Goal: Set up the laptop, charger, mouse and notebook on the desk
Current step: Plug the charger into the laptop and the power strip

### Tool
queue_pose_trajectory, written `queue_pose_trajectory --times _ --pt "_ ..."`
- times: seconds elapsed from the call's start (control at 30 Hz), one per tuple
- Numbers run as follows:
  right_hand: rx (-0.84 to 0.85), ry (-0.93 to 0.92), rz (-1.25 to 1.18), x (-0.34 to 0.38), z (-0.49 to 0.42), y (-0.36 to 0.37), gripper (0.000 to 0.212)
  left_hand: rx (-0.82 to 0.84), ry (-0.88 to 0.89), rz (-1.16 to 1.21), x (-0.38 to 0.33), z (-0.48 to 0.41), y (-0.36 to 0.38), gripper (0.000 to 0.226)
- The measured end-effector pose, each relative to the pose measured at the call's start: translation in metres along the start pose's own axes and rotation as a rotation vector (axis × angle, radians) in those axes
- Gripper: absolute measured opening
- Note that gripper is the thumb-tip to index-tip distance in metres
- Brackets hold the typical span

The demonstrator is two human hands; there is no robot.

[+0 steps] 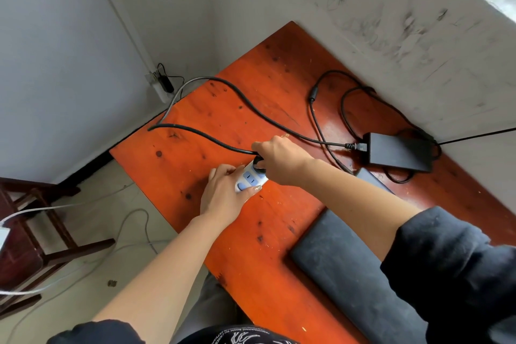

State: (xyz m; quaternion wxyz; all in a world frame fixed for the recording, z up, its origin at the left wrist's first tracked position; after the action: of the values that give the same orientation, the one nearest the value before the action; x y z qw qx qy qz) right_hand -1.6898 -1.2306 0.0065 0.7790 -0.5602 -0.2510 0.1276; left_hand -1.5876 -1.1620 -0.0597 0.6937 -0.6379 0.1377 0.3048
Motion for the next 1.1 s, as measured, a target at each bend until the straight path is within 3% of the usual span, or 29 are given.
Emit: queue_pose_trajectory --times 0.13,0.37,0.63,0.73,0.93,1.1 --pt "-0.082 0.076 -0.091 -0.014 0.014 0.003 0.018 0.003 0.033 0.000 0.000 0.000 0.001 0.043" --pt "-0.061 -0.006 0.047 -0.001 0.008 0.006 0.011 -0.005 0.030 0.022 0.001 0.000 0.001 0.046" --pt "-0.099 0.046 0.067 0.000 0.018 0.008 0.014 0.020 0.018 0.007 0.003 0.000 0.003 0.044" --pt "-0.033 0.082 0.024 -0.006 0.010 -0.001 0.019 0.042 0.009 0.014 0.003 -0.002 0.002 0.047" --pt "0.122 0.145 0.201 -0.014 0.001 0.000 0.053 0.000 0.000 0.064 0.002 0.000 0.000 0.044" --pt "0.228 0.333 -0.048 -0.020 0.003 0.011 0.050 0.012 0.045 0.095 0.002 -0.002 0.000 0.041"
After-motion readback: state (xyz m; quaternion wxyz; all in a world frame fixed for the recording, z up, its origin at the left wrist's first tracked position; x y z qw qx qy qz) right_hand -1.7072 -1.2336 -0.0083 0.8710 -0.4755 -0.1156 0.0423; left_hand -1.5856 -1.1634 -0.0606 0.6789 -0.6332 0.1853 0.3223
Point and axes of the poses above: each hand's wrist, its own z-axis away from the middle knuckle, its own y-axis out of the palm, x = y × z, the point moved 7 cm from there along -z, towards the middle knuckle, and after that the axes turned 13 degrees about -x, right-handed, at the moved point
